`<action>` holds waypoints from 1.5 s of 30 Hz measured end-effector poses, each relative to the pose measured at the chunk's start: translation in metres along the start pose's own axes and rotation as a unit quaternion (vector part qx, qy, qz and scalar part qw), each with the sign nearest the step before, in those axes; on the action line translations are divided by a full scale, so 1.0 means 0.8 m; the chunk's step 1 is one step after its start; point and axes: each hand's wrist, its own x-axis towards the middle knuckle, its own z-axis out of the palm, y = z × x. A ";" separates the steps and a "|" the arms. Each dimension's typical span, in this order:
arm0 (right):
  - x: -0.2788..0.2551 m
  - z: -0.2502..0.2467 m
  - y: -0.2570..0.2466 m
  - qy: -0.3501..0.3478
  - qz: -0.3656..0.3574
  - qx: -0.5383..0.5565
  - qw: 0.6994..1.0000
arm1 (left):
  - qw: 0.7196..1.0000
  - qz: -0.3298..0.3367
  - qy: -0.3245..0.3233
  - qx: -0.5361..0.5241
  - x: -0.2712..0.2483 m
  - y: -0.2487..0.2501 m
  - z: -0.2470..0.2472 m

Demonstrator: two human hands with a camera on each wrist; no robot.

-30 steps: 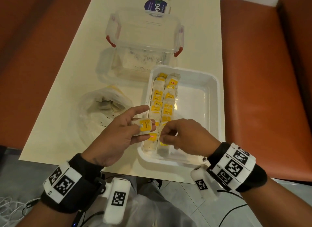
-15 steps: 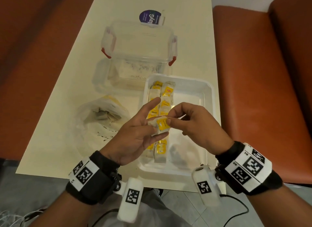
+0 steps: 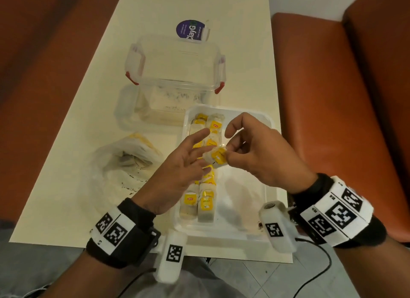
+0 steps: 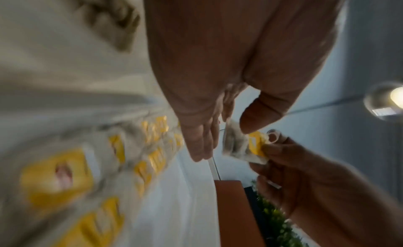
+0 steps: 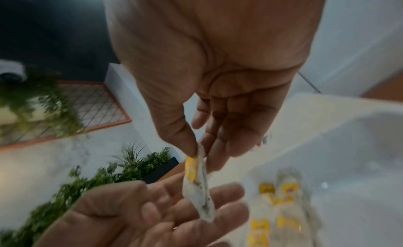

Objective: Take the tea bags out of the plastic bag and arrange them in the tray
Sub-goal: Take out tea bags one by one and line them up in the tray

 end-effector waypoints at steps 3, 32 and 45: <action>0.005 -0.017 -0.015 -0.032 -0.034 -0.105 0.993 | 0.993 0.022 -0.013 0.119 0.006 0.015 0.000; 0.121 0.025 0.125 0.137 0.167 0.129 0.968 | 0.965 -0.048 0.116 0.231 0.005 0.037 -0.002; 0.149 0.048 0.151 0.244 0.213 0.085 0.942 | 0.966 -0.036 0.129 0.221 -0.026 0.035 -0.021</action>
